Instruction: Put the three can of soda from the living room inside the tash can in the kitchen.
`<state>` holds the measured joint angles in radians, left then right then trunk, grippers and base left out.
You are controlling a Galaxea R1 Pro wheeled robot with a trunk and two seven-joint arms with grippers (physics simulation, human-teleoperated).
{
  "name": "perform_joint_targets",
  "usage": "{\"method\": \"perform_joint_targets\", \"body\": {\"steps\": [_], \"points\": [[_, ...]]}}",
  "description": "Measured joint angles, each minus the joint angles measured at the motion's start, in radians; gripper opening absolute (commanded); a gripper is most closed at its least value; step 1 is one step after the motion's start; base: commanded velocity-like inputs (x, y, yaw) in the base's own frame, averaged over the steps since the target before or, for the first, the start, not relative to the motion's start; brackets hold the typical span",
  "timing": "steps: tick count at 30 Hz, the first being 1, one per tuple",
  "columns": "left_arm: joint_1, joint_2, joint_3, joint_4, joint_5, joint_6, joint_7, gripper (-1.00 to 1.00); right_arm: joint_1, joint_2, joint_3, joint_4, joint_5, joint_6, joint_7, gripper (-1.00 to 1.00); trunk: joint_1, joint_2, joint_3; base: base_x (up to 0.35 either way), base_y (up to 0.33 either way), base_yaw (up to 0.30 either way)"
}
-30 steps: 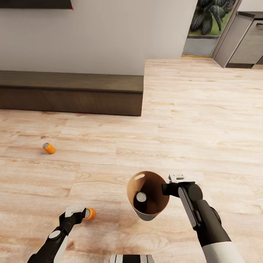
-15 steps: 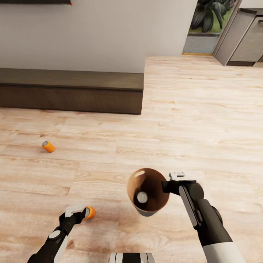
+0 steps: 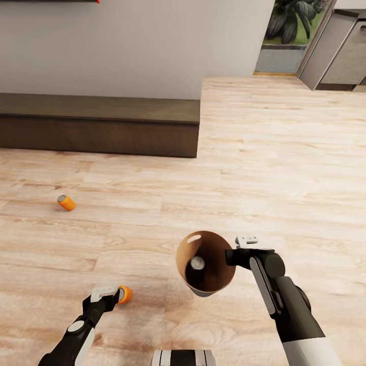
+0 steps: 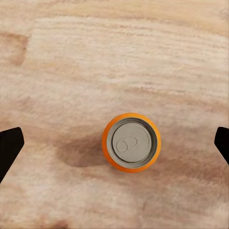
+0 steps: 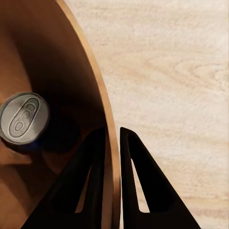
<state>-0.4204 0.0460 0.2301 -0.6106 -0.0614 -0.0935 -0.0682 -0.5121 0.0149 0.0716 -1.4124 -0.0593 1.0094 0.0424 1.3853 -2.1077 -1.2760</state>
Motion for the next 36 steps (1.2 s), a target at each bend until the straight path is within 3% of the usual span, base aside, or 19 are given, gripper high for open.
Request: {"method": "perform_joint_targets", "body": {"steps": [36], "points": [[0.0, 0.0, -0.002, 0.0, 0.002, 0.0, -0.001, 1.0, 0.0, 0.0, 0.0, -0.002, -0.001, 0.0, 0.0, -1.0, 0.13, -0.238, -0.107, 0.0, 0.0, 0.0]]}}
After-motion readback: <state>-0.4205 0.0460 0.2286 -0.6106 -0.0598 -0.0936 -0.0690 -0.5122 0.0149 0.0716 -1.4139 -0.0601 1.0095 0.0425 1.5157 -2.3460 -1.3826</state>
